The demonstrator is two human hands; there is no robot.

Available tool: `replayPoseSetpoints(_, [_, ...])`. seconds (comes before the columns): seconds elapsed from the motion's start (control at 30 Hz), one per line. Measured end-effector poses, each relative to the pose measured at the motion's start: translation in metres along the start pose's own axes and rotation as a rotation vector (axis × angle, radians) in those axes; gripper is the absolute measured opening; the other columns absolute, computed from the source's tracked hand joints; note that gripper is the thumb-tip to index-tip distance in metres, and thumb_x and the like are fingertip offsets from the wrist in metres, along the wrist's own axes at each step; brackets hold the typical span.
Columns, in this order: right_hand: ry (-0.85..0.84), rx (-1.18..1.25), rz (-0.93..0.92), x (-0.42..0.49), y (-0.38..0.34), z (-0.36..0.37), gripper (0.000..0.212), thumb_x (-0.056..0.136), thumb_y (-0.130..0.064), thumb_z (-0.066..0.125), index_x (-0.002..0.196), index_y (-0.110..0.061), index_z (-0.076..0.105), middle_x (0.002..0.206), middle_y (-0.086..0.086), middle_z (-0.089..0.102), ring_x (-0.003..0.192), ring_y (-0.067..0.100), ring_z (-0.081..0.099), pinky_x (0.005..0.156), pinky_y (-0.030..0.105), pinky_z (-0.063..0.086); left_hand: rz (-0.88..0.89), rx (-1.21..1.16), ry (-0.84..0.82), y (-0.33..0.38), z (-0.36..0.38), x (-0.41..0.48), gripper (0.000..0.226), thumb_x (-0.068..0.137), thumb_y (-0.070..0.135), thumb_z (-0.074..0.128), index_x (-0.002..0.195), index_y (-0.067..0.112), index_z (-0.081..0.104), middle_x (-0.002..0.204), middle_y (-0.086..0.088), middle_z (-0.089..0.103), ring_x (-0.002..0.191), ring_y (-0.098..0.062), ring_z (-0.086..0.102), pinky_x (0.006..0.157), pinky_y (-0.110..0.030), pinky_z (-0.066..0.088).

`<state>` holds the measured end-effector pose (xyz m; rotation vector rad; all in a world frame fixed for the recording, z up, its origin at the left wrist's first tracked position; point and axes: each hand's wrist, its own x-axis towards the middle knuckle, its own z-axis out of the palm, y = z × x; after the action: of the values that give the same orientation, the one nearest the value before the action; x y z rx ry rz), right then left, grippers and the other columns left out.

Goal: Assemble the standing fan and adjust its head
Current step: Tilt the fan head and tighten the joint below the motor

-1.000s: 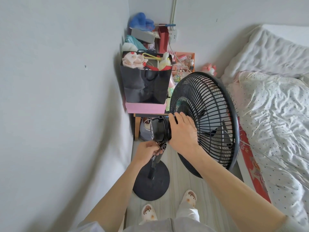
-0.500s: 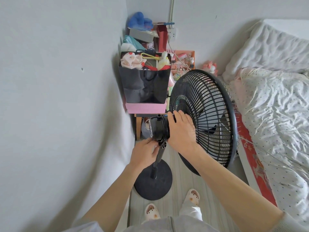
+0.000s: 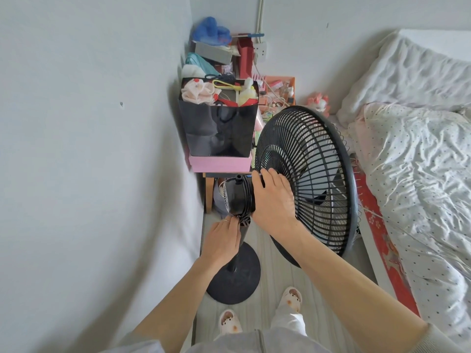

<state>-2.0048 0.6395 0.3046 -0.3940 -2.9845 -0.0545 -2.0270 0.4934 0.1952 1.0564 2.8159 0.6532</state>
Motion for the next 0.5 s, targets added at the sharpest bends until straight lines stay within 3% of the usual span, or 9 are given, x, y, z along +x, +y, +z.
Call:
replayPoseSetpoints(0.13, [0.027,-0.012,0.018,0.002,0.004,0.003,0.081,0.063,-0.025,0.084,0.135,-0.006,0.053,0.132,0.015,0.059,0.130,0.035,0.050,0.114,0.045,0.034,-0.020,-0.059,-0.049,0.000,-0.005,0.006,0.020,0.105,0.017,0.039,0.113,0.010,0.056,0.104,-0.005,0.067,0.093,-0.026,0.063,0.081,-0.031,0.042])
replayPoseSetpoints(0.3, [0.033,-0.012,0.034,0.003,0.007,0.003,0.081,0.063,-0.029,0.084,0.136,-0.007,0.054,0.133,0.014,0.060,0.131,0.033,0.050,0.113,0.044,0.034,-0.193,-0.291,0.015,0.002,-0.004,0.006,0.028,0.104,0.031,0.048,0.119,0.018,0.067,0.109,-0.002,0.073,0.096,-0.024,0.068,0.079,-0.033,0.053])
replayPoseSetpoints(0.43, [0.036,-0.010,0.042,-0.002,0.008,0.006,0.085,0.057,-0.028,0.088,0.134,-0.007,0.056,0.131,0.013,0.062,0.129,0.033,0.053,0.111,0.044,0.038,-0.247,-0.317,-0.122,0.001,-0.007,-0.002,0.035,0.100,0.044,0.053,0.127,0.025,0.063,0.118,0.007,0.069,0.105,-0.016,0.065,0.084,-0.025,0.050])
replayPoseSetpoints(0.5, [0.031,-0.011,0.028,-0.004,0.004,0.005,0.087,0.056,-0.029,0.089,0.134,-0.007,0.056,0.131,0.013,0.062,0.129,0.033,0.054,0.111,0.044,0.038,-0.313,-0.390,-0.130,-0.003,-0.009,-0.007,0.033,0.098,0.040,0.057,0.129,0.029,0.059,0.119,0.012,0.066,0.106,-0.013,0.064,0.088,-0.025,0.050])
